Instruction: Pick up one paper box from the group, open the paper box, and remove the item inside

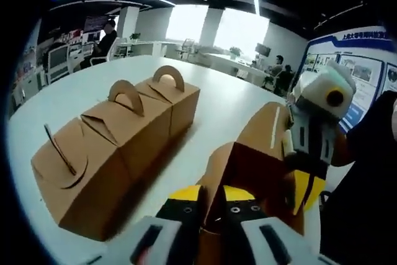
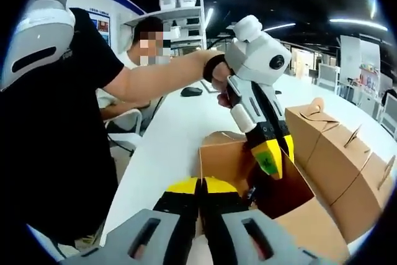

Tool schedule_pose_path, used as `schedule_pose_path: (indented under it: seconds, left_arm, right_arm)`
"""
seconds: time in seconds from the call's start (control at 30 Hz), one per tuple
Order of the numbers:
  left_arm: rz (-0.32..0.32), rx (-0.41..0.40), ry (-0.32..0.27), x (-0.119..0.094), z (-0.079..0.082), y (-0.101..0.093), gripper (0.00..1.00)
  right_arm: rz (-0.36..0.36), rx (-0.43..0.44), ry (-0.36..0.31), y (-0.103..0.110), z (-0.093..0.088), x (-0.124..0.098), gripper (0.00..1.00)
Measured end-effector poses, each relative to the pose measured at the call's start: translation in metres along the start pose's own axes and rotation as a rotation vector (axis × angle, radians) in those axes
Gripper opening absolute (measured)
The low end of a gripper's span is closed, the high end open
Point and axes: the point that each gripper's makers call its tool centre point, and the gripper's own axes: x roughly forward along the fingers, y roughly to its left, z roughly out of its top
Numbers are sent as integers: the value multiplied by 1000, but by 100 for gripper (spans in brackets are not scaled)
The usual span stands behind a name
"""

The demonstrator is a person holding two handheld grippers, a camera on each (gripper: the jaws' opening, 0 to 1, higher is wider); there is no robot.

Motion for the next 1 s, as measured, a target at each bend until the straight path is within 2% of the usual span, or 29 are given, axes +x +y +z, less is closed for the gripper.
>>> schedule_pose_path:
  seconds: [0.07, 0.1, 0.17, 0.23, 0.33, 0.47, 0.6, 0.63, 0.73, 0.83, 0.9, 1.0]
  left_arm:
    - [9, 9, -13, 1, 1, 1, 15]
    - [17, 15, -20, 1, 2, 2, 19]
    - [72, 117, -52, 0, 9, 7, 25]
    - [102, 140, -62, -4, 10, 7, 30]
    - [157, 208, -112, -10, 18, 9, 38]
    - [202, 215, -161, -17, 21, 3, 38]
    - [300, 200, -375, -49, 52, 1, 35]
    - [337, 213, -463, -66, 66, 1, 35]
    - [357, 172, -537, -90, 77, -4, 35]
    - [379, 187, -540, -102, 74, -13, 35]
    - [439, 188, -551, -110, 66, -16, 35]
    - [459, 166, -587, -113, 53, -23, 35]
  right_arm:
    - [3, 3, -2, 0, 0, 0, 3]
    - [5, 2, -2, 0, 0, 0, 4]
    - [9, 7, -3, 0, 0, 0, 3]
    - [15, 9, 0, 0, 0, 0, 4]
    - [21, 10, 1, 0, 0, 1, 4]
    - [29, -15, -23, 1, 2, 0, 8]
    - [0, -24, 1, -5, -1, -1, 10]
    - [-3, -23, 2, -6, -1, -1, 10]
    - [-18, -18, 9, -8, 2, 1, 12]
    - [-40, -7, -4, -11, 7, 3, 13]
    - [-53, -17, -16, -12, 12, 2, 14]
    - [-82, -37, -43, -14, 20, -4, 17]
